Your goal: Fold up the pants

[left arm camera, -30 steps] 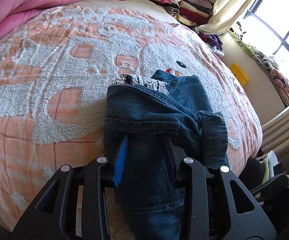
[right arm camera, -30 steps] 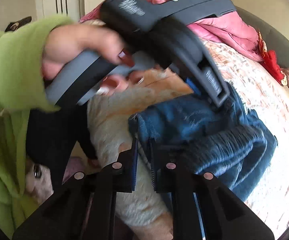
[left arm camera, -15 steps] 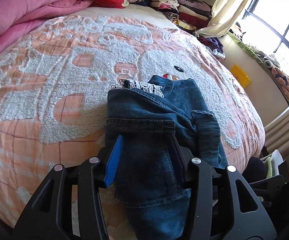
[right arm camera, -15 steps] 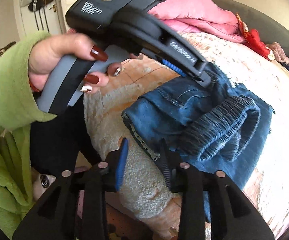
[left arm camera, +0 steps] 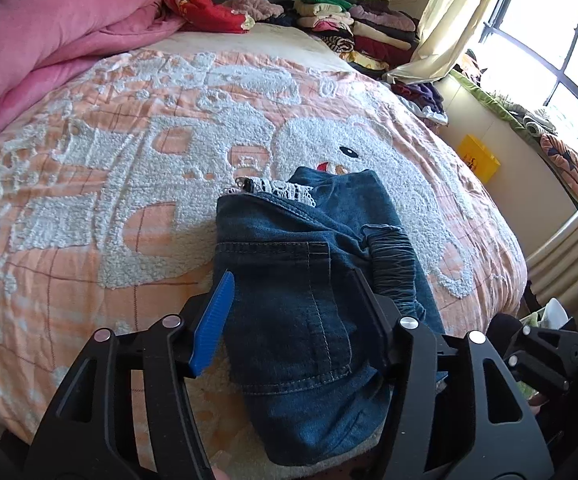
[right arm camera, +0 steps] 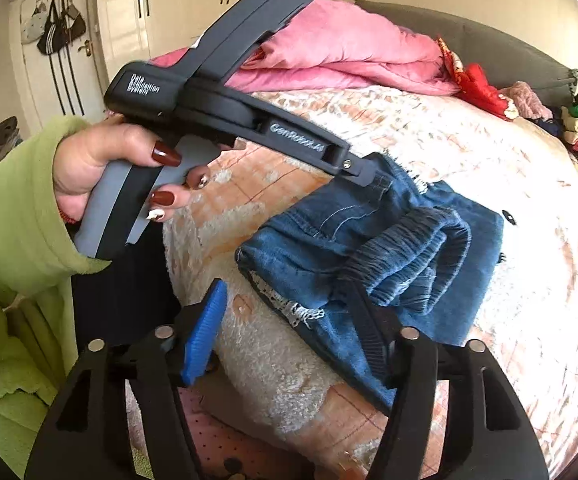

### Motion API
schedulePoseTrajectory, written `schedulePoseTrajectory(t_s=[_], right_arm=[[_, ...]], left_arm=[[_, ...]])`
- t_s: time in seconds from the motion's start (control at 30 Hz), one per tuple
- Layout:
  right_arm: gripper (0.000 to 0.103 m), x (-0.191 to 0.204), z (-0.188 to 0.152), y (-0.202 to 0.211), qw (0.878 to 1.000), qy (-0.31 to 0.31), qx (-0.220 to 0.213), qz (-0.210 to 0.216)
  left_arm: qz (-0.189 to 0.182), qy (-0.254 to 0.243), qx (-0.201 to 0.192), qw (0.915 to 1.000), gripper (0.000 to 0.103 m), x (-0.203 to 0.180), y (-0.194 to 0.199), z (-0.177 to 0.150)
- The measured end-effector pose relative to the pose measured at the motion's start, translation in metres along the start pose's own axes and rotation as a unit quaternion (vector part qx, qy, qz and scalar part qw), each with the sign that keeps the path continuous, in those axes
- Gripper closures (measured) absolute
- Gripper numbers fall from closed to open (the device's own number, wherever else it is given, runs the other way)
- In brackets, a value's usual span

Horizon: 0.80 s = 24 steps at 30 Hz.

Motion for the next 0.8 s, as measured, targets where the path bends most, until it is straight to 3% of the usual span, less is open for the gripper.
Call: schedulePoseTrajectory(t_s=[0.17, 0.33, 0.43, 0.8], right_arm=[[0.025, -0.008, 0.002, 0.013, 1.000, -0.013, -0.014, -0.018], [0.023, -0.016, 0.005, 0.025, 0.998, -0.035, -0.032, -0.037], [0.011, -0.025, 0.006, 0.034, 0.996, -0.051, -0.043, -0.053], [0.011, -0.053, 0.005, 0.064, 0.987, -0.099, -0.068, -0.110]], left_arm=[[-0.001, -0.003, -0.007, 1.0000, 0.047, -0.003, 0.009, 0.000], [-0.002, -0.006, -0.018, 0.9998, 0.040, -0.005, 0.020, 0.000], [-0.003, -0.009, -0.026, 0.9996, 0.035, -0.008, 0.029, 0.001], [0.014, -0.031, -0.055, 0.9979, 0.014, -0.011, 0.052, 0.000]])
Point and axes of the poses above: each gripper's, at about its wrist camera, not at the fingertips, and y roughly against the way its jaws point, x to its left, z to its top, the point moved 5 cm from there along -y, roughly the way its jaws point, and after that the axes turned 11 degrees about y, right-handed, at the moved point
